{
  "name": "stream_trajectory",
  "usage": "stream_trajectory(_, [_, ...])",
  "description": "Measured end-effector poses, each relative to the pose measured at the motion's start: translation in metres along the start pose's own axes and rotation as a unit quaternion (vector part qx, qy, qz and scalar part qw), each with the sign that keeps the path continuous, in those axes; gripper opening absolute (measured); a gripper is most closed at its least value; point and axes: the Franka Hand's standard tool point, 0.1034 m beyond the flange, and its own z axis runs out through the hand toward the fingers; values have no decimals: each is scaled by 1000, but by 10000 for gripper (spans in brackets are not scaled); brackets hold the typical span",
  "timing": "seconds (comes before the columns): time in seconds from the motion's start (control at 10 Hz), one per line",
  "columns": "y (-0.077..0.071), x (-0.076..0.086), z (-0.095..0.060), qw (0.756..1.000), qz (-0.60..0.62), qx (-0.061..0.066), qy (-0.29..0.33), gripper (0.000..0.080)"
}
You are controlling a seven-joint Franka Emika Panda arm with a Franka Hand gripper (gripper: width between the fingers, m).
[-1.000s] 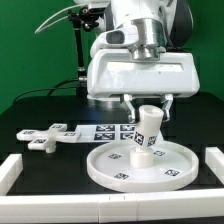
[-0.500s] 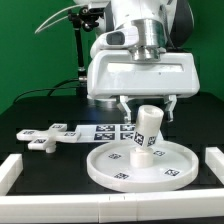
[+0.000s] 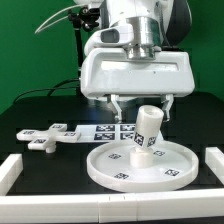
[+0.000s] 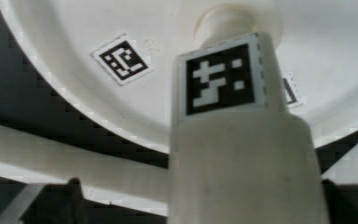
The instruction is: Assemble round table
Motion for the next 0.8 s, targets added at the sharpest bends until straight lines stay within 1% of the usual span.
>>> stream_trajectory(0.1, [3, 3, -3, 1000, -5, 0, -5, 649])
stream_trajectory(0.2, [8, 8, -11, 1000, -12, 1, -14, 649])
stream_trajectory(0.3, [12, 13, -17, 1000, -13, -1, -12, 649])
stream_trajectory(0.4, [10, 10, -13, 1000, -14, 0, -13, 649])
stream_trajectory(0.6, [10, 8, -12, 1000, -14, 0, -15, 649])
stream_trajectory(0.7, [11, 7, -11, 1000, -15, 0, -16, 649])
stream_trajectory(0.8, [15, -1, -6, 1000, -16, 0, -22, 649])
